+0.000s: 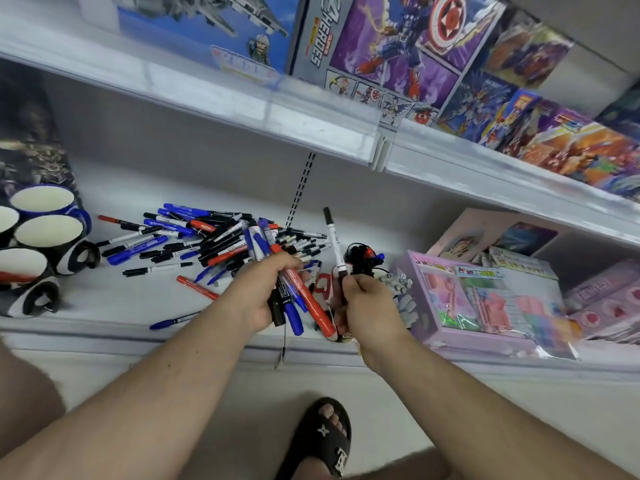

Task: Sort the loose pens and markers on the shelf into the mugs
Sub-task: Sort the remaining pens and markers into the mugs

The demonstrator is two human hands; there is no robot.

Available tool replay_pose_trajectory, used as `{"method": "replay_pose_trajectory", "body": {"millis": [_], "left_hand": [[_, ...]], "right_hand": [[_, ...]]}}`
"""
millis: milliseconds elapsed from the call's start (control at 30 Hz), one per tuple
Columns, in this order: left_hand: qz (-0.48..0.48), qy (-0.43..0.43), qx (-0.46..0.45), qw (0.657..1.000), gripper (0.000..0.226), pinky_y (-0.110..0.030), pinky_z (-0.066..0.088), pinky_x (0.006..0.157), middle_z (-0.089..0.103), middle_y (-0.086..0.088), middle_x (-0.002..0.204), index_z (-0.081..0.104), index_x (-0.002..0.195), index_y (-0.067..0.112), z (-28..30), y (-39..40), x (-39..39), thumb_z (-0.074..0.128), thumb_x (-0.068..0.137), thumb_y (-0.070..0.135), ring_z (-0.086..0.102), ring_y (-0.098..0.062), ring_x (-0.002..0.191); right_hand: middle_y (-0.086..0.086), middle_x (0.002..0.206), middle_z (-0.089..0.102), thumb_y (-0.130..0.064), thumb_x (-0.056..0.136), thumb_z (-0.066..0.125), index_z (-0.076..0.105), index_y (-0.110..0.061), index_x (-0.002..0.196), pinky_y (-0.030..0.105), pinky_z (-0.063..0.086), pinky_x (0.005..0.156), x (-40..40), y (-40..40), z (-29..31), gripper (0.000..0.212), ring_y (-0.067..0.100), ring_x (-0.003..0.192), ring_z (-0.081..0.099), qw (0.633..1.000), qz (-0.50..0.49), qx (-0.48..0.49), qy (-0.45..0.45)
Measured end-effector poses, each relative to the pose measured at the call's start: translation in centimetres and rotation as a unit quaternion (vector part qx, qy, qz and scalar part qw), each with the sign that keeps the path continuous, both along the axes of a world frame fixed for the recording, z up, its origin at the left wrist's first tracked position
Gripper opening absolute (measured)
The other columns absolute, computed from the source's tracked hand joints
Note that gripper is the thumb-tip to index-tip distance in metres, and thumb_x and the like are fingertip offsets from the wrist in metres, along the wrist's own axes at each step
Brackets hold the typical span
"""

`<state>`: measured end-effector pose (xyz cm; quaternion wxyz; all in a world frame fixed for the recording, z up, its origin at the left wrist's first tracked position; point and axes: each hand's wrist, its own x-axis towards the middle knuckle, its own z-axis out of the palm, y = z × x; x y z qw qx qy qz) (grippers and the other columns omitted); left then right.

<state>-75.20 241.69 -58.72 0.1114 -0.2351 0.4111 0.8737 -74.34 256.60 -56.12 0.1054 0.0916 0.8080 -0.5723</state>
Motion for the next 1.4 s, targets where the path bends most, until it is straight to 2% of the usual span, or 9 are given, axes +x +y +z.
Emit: {"method": "replay_pose_trajectory", "body": {"millis": [200, 333, 500, 733, 833, 933, 1033, 1200, 1400], "left_hand": [[0.028, 0.016, 0.002, 0.999, 0.009, -0.029, 0.055, 0.061, 0.069, -0.006, 0.067, 0.065, 0.080, 0.012, 2.4, -1.5, 1.5, 0.066, 0.088, 0.010, 0.068, -0.014, 0.059], [0.028, 0.060, -0.018, 0.998, 0.004, -0.028, 0.058, 0.058, 0.069, -0.007, 0.071, 0.066, 0.085, 0.011, 4.5, -3.0, 2.9, 0.067, 0.089, 0.010, 0.069, -0.015, 0.063], [0.049, 0.113, -0.030, 0.992, 0.004, -0.036, 0.060, 0.070, 0.071, -0.007, 0.077, 0.065, 0.093, 0.010, 6.0, -5.4, 4.4, 0.067, 0.089, 0.011, 0.072, -0.016, 0.072], [0.026, 0.154, -0.065, 0.986, 0.033, -0.039, 0.059, 0.074, 0.075, -0.005, 0.087, 0.078, 0.068, 0.020, 6.2, -7.0, 5.6, 0.061, 0.088, 0.000, 0.074, -0.020, 0.087], [0.004, 0.156, -0.101, 0.983, 0.024, -0.031, 0.059, 0.068, 0.075, -0.008, 0.086, 0.075, 0.079, 0.012, 6.3, -7.3, 5.6, 0.060, 0.088, -0.005, 0.074, -0.018, 0.079], [0.006, 0.134, -0.143, 0.981, 0.010, -0.026, 0.058, 0.067, 0.072, -0.006, 0.072, 0.072, 0.091, 0.004, 6.1, -7.6, 5.5, 0.063, 0.088, -0.001, 0.070, -0.014, 0.064], [0.033, 0.077, -0.139, 0.987, 0.014, -0.036, 0.058, 0.081, 0.075, -0.014, 0.087, 0.070, 0.100, 0.001, 5.3, -8.8, 5.2, 0.067, 0.086, 0.001, 0.074, -0.022, 0.077], [0.114, -0.036, -0.198, 0.973, 0.008, -0.021, 0.046, 0.040, 0.065, -0.010, 0.069, 0.065, 0.096, 0.003, 4.7, -14.8, 5.2, 0.065, 0.088, 0.003, 0.064, -0.012, 0.048], [0.084, -0.068, -0.314, 0.943, 0.007, -0.025, 0.051, 0.048, 0.064, -0.008, 0.061, 0.062, 0.082, 0.007, 7.4, -24.6, 7.2, 0.066, 0.087, 0.003, 0.062, -0.015, 0.047]], "right_hand": [[-0.002, 0.054, 0.040, -0.036, 0.106, 0.035, 0.051, -0.015, 0.086, 0.026, 0.031, 0.043, 2.1, -0.5, 1.7, 0.033, 0.016, 0.043, 0.034, 0.991, -0.043, -0.109, -0.061], [-0.004, 0.052, 0.042, -0.048, 0.100, 0.046, 0.052, -0.012, 0.086, 0.027, 0.036, 0.047, 3.5, -2.0, 2.9, 0.039, 0.016, 0.048, 0.040, 0.998, 0.029, -0.054, -0.024], [0.005, 0.066, 0.053, -0.018, 0.086, 0.074, 0.048, -0.009, 0.083, 0.033, 0.040, 0.054, 4.4, -3.9, 3.0, 0.027, 0.016, 0.055, 0.051, 0.993, 0.097, -0.057, 0.019], [0.012, 0.074, 0.067, -0.007, 0.091, 0.066, 0.047, -0.011, 0.075, 0.029, 0.046, 0.056, 4.8, -5.5, 3.1, 0.024, 0.019, 0.058, 0.055, 0.988, 0.120, -0.090, 0.037], [0.010, 0.072, 0.069, -0.007, 0.094, 0.062, 0.045, -0.009, 0.076, 0.030, 0.045, 0.054, 4.4, -5.5, 3.2, 0.025, 0.019, 0.056, 0.055, 0.985, 0.120, -0.116, 0.028], [0.013, 0.074, 0.070, -0.003, 0.094, 0.061, 0.041, -0.010, 0.074, 0.030, 0.045, 0.053, 3.7, -5.6, 3.0, 0.029, 0.019, 0.054, 0.054, 0.984, 0.109, -0.141, 0.016], [0.014, 0.076, 0.069, 0.002, 0.094, 0.060, 0.040, -0.012, 0.072, 0.031, 0.046, 0.056, 2.8, -6.2, 2.5, 0.032, 0.019, 0.058, 0.053, 0.985, 0.074, -0.157, 0.009], [0.010, 0.066, 0.052, -0.003, 0.088, 0.069, 0.039, -0.014, 0.069, 0.042, 0.043, 0.062, 0.7, -9.3, 0.6, 0.037, 0.024, 0.064, 0.046, 0.993, 0.073, -0.052, 0.076], [0.010, 0.072, 0.064, -0.009, 0.088, 0.069, 0.051, -0.015, 0.068, 0.037, 0.050, 0.065, -0.7, -16.2, -0.6, 0.028, 0.036, 0.071, 0.061, 0.975, 0.151, 0.042, 0.154]]}}
